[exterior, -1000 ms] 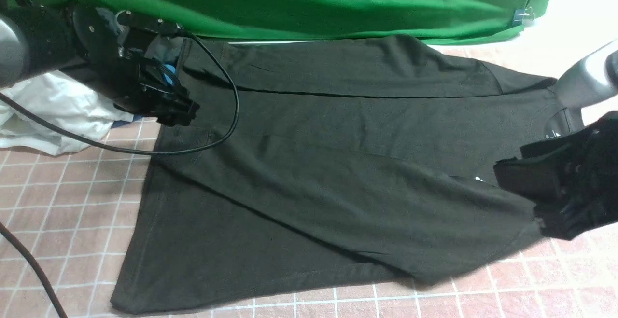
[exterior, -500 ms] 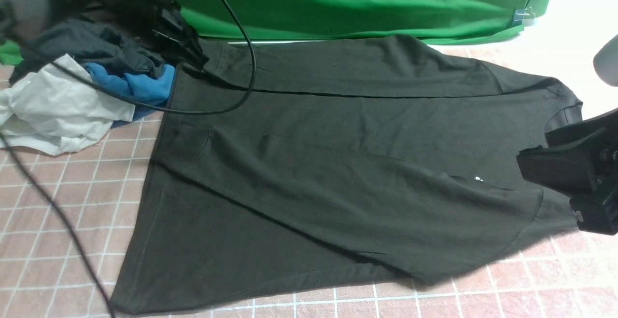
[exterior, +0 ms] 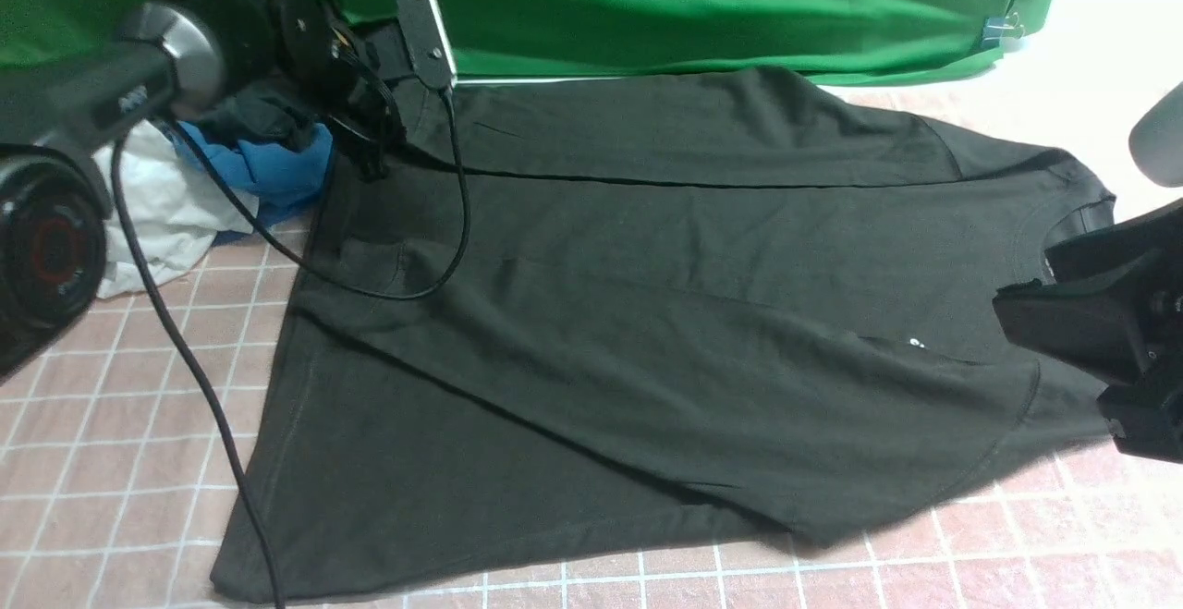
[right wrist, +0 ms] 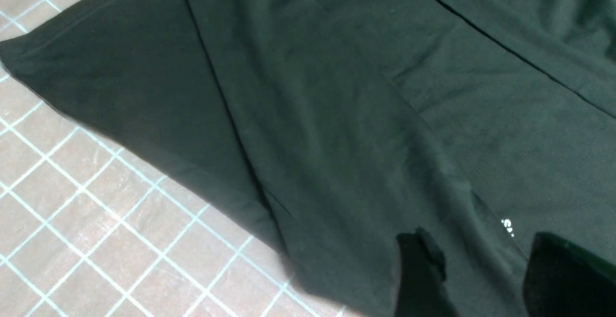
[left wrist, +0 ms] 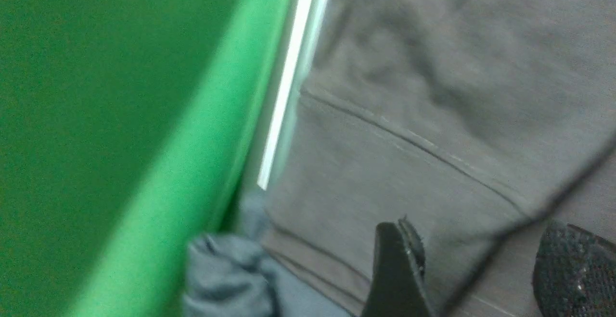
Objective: Fold a long-sleeved shirt over a pink coffee tablecloth.
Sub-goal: 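Grab the top left corner of the dark shirt with the left gripper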
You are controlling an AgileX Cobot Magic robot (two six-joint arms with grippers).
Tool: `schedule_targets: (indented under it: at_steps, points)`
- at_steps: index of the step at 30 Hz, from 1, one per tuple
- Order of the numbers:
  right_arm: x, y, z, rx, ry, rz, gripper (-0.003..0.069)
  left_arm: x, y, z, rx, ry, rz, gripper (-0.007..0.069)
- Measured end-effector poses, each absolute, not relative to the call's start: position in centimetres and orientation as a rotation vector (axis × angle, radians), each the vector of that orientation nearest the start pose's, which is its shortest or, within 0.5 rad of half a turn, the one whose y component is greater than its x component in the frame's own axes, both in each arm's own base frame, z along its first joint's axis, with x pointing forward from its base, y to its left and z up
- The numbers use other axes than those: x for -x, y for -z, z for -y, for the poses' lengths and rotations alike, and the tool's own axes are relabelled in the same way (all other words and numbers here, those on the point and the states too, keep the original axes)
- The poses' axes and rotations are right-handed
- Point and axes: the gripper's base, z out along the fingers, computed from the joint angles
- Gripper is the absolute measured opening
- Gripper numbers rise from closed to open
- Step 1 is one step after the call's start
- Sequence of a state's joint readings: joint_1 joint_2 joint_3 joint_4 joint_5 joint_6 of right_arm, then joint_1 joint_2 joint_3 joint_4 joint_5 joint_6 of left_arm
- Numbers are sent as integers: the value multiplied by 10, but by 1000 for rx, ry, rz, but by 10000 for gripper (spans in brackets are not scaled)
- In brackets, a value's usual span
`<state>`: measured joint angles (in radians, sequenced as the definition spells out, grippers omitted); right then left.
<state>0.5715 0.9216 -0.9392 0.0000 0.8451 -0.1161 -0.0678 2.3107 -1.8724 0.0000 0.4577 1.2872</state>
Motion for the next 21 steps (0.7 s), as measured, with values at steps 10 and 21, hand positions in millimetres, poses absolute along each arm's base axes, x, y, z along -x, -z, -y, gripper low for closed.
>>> schedule_targets:
  at_steps: [10, 21]
  points:
    - [-147, -358, -94, 776, -234, -2189, 304, -532, -148, 39, -1627, -654, -1836, 371]
    - [-148, -360, -95, 736, -255, -2170, 304, -529, -144, 37, -1629, -624, -1898, 97]
